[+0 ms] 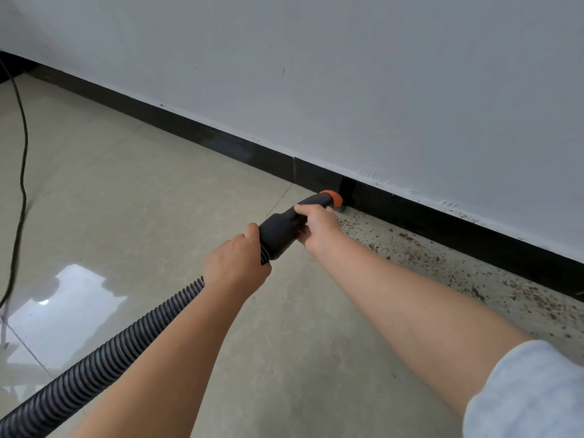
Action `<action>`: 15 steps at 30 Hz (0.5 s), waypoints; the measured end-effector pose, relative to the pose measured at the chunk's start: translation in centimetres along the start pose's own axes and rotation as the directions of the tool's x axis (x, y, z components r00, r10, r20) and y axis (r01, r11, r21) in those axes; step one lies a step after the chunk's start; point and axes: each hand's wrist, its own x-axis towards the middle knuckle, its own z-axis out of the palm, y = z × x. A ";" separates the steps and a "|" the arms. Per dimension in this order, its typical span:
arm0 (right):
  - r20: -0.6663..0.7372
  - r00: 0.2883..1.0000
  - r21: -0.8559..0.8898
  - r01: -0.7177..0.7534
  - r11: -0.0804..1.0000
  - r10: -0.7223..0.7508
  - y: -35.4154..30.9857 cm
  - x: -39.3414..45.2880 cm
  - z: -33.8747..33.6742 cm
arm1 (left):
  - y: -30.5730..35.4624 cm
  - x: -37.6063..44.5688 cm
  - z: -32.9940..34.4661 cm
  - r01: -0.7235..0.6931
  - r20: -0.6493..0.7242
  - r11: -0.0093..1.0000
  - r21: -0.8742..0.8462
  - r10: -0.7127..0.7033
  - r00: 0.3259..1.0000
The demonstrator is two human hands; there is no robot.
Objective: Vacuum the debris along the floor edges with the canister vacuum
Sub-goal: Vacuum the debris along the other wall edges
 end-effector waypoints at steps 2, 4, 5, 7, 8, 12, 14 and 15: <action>-0.001 1.000 0.032 0.003 0.999 -0.003 -0.1 -0.3 -0.5 | 0.4 -0.2 -0.1 -0.015 0.002 1.000 0.011 0.015 1.000; -0.008 1.000 0.056 0.002 0.998 -0.002 -0.2 -0.6 -1.1 | 0.8 -0.4 -0.2 -0.028 0.003 0.999 0.019 0.028 1.000; -0.013 1.000 0.066 0.004 0.998 -0.003 -0.3 -0.8 -1.4 | 1.0 -0.5 -0.2 -0.035 0.005 0.999 0.023 0.035 0.999; -0.023 1.000 0.085 0.014 0.996 -0.012 -0.4 -1.1 -1.9 | 1.4 -0.7 -0.3 -0.051 0.008 0.998 0.031 0.051 0.999; -0.026 1.000 0.093 0.018 0.995 -0.015 -0.5 -1.2 -2.3 | 1.6 -0.8 -0.3 -0.061 0.007 0.997 0.036 0.061 0.998; -0.040 0.999 0.127 0.024 0.992 -0.019 -0.8 -1.7 -3.3 | 2.2 -0.9 -0.4 -0.100 0.005 0.994 0.044 0.100 0.995; -0.050 0.998 0.142 0.035 0.989 -0.029 -0.9 -2.0 -3.6 | 2.5 -0.9 -0.3 -0.117 0.007 0.993 0.036 0.117 0.993; -0.051 0.998 0.147 0.042 0.988 -0.035 -1.0 -2.2 -3.8 | 2.6 -0.9 -0.3 -0.123 0.009 0.992 0.036 0.123 0.992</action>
